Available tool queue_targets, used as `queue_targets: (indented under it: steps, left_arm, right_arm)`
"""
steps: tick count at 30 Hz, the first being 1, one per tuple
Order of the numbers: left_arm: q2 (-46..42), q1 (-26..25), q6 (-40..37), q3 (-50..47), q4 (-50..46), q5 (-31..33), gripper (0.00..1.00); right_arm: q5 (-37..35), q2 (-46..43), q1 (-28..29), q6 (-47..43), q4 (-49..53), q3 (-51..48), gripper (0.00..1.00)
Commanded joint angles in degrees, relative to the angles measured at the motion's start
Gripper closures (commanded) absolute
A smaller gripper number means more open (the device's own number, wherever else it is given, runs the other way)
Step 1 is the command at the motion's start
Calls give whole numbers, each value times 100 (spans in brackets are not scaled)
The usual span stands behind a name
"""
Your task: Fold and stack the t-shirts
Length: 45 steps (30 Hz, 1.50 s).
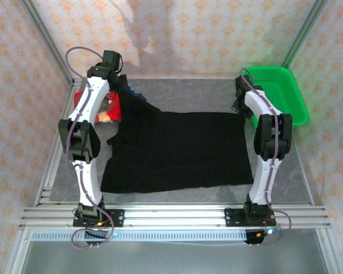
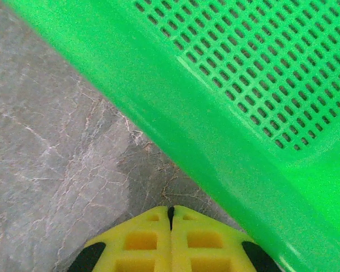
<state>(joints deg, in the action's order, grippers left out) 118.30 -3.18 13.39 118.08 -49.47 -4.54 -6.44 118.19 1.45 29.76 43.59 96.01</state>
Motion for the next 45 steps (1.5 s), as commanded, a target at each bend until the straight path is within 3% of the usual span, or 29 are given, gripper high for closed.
queue_targets:
  steps: [1, 16, 31, 39, 45]
  left_arm:
    - [-712, 2, -196, -226, 129, -133, 100]
    - [-3056, 6, -436, -3065, 717, 65, 100]
    - [-4967, 2, 323, -5937, 830, -161, 100]
    - [-5552, 2, 719, -6994, 728, -83, 100]
    - [-5359, -15, 1021, -7249, 730, -48, 100]
  right_arm:
    - [-329, -636, -109, -51, -230, -350, 100]
    - [-287, -2259, -108, -97, -554, -1956, 100]
    - [-380, -3307, -110, -191, -575, -3441, 100]
    - [-367, -3814, -84, -104, -696, -4269, 100]
    - [-382, -3874, 44, -55, -792, -4668, 100]
